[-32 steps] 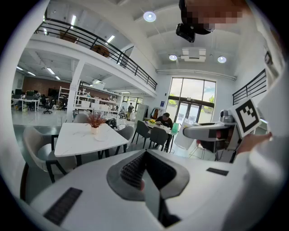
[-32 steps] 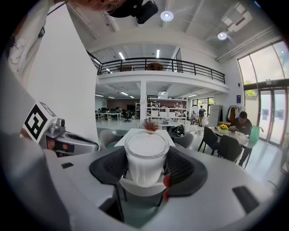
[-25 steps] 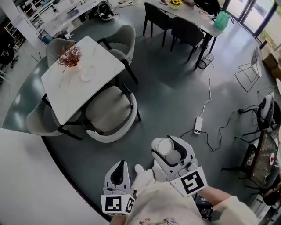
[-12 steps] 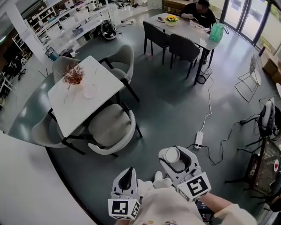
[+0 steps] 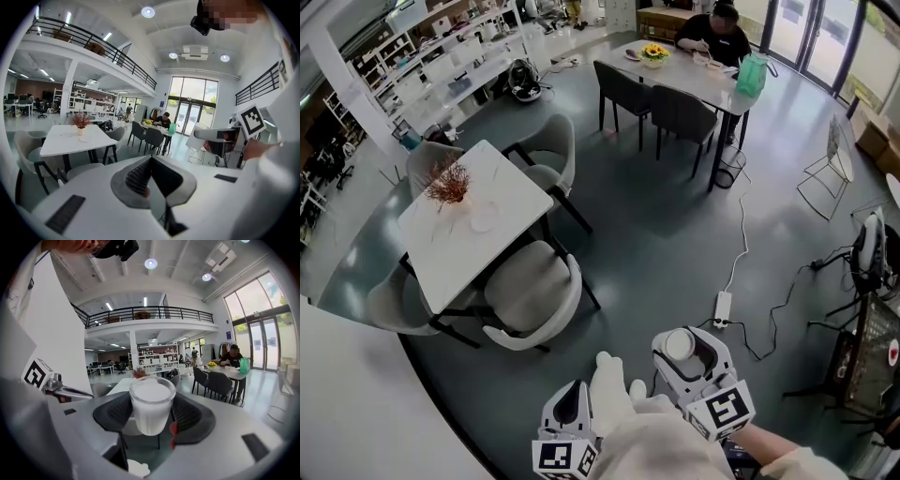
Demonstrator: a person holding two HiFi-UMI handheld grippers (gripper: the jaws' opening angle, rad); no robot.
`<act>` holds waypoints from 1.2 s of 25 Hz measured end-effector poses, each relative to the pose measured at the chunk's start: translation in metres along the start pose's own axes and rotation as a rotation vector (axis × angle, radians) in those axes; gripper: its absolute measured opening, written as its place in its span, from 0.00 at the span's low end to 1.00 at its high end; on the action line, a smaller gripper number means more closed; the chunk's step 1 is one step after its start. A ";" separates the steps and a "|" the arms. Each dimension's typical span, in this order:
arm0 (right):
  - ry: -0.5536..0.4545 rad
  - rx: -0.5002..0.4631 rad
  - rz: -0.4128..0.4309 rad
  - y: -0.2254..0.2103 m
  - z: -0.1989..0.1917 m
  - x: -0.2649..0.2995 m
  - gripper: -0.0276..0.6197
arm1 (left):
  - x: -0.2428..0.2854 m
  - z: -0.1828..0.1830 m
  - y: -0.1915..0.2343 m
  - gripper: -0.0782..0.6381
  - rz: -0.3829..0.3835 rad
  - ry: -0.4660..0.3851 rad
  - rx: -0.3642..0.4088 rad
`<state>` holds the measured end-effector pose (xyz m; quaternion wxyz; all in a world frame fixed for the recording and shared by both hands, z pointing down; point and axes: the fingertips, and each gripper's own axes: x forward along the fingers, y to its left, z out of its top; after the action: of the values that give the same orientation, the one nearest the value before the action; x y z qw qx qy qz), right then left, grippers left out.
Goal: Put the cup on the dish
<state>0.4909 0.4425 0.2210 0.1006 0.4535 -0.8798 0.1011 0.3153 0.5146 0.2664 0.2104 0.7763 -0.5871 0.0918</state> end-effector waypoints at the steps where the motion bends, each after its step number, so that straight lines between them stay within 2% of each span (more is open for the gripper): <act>1: 0.000 0.005 -0.008 -0.005 0.001 0.001 0.45 | 0.005 0.003 -0.002 0.11 -0.010 0.000 0.007; 6: -0.002 0.017 -0.028 -0.027 0.009 0.017 0.45 | 0.042 0.026 -0.009 0.11 -0.056 -0.020 0.028; 12: 0.026 0.032 -0.048 -0.056 0.013 0.064 0.45 | 0.102 0.043 0.003 0.11 -0.099 -0.006 0.022; 16: 0.028 0.027 -0.036 -0.070 0.030 0.118 0.45 | 0.149 0.078 0.033 0.11 -0.095 -0.034 0.041; 24: 0.019 -0.017 -0.010 -0.080 0.084 0.217 0.45 | 0.213 0.130 0.110 0.11 -0.048 -0.041 -0.011; 30: 0.044 -0.063 0.020 -0.080 0.102 0.278 0.45 | 0.251 0.158 0.153 0.11 -0.035 -0.064 -0.033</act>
<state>0.3895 0.1532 0.2045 0.1329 0.4389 -0.8847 0.0844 0.2268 0.1934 0.2566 0.2059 0.7855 -0.5812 0.0538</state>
